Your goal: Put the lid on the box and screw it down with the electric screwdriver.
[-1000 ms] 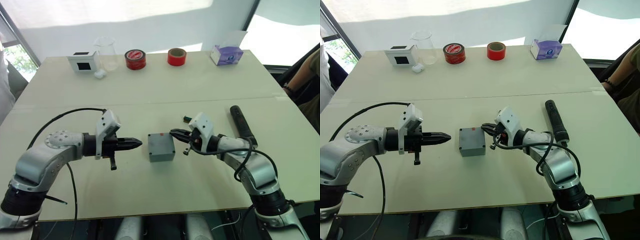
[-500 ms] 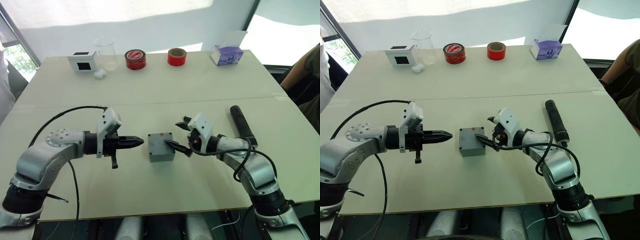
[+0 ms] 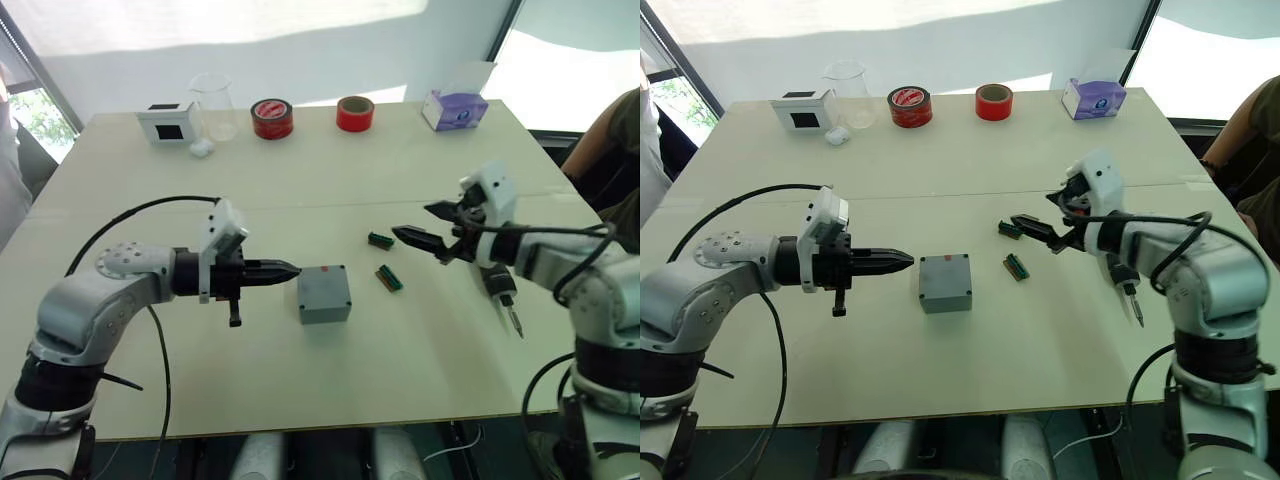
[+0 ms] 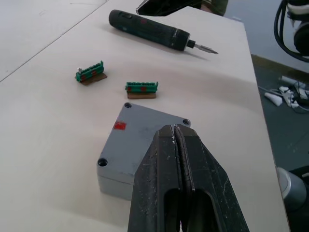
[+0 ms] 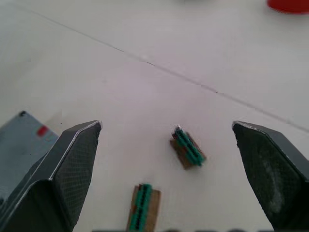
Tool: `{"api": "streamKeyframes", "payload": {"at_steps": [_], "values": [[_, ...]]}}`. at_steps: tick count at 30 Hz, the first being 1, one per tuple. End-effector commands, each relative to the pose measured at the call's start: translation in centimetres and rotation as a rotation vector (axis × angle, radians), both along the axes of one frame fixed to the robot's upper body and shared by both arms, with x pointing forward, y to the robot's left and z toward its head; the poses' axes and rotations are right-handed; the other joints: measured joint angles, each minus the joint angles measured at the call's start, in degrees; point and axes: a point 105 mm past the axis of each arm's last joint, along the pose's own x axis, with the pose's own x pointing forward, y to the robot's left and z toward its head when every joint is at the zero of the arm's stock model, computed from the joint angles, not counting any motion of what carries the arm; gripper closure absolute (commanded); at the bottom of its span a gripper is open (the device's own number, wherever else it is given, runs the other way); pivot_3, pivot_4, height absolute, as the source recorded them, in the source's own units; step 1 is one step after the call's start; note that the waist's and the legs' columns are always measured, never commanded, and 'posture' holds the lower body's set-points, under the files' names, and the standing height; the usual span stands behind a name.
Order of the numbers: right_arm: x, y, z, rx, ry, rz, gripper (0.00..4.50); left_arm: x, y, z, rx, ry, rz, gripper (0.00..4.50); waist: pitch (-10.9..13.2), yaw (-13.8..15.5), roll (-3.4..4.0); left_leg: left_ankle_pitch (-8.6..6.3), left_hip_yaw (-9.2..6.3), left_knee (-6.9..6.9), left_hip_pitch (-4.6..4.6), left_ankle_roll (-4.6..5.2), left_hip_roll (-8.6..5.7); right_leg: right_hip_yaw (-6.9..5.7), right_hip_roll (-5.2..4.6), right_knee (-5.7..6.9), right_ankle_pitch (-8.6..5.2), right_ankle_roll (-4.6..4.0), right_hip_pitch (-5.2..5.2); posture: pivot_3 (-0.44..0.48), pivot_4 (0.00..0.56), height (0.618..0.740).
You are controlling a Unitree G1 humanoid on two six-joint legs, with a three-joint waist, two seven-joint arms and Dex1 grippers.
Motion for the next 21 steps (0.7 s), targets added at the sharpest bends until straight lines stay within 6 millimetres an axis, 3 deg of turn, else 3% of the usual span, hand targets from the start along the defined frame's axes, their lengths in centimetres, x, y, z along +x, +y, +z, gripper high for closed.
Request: {"api": "streamKeyframes", "payload": {"at_steps": [1,3,9,15,21], "values": [[-0.3,-6.8,-0.3,-0.133,0.234,-0.255,0.04,-1.4,-2.0,1.0,0.004,-0.069,-0.141,4.5,0.02,0.56,0.03,-0.03,0.02,0.01,-0.01,0.06,-0.03,0.0,-0.03,-0.01,0.0,0.0,0.0,0.0,0.15,0.74],[-0.8,-8.6,-1.6,-0.207,0.35,-0.319,0.04,-1.5,-2.4,0.9,0.009,-0.076,-0.16,4.5,-0.01,0.52,-0.01,-0.08,0.06,0.0,0.01,0.13,0.04,0.0,0.02,-0.09,-0.01,-0.02,0.02,0.0,0.15,0.74],[-0.5,-10.0,-2.9,-0.177,0.47,-0.367,0.04,-1.4,-2.7,0.6,-0.002,-0.073,-0.162,4.5,0.03,-0.58,0.06,-0.08,0.19,-0.04,0.01,0.13,0.08,0.08,0.03,-0.07,0.0,0.01,-0.07,0.0,0.15,0.74],[0.0,-8.5,-5.1,-0.151,0.595,-0.283,0.04,-1.4,-2.7,-0.3,-0.025,-0.048,-0.127,4.5,0.03,-0.34,0.06,-0.08,0.18,-0.02,-0.01,0.13,0.07,0.07,0.02,-0.07,0.0,0.01,-0.07,0.0,0.15,0.74],[0.8,-9.3,-6.8,-0.248,0.64,-0.257,0.04,-1.3,-2.8,-0.3,-0.031,-0.049,-0.108,4.5,0.04,-0.28,0.05,-0.07,0.16,0.02,-0.03,0.13,0.02,0.07,-0.01,-0.06,0.0,0.02,-0.07,0.0,0.15,0.74]]}}
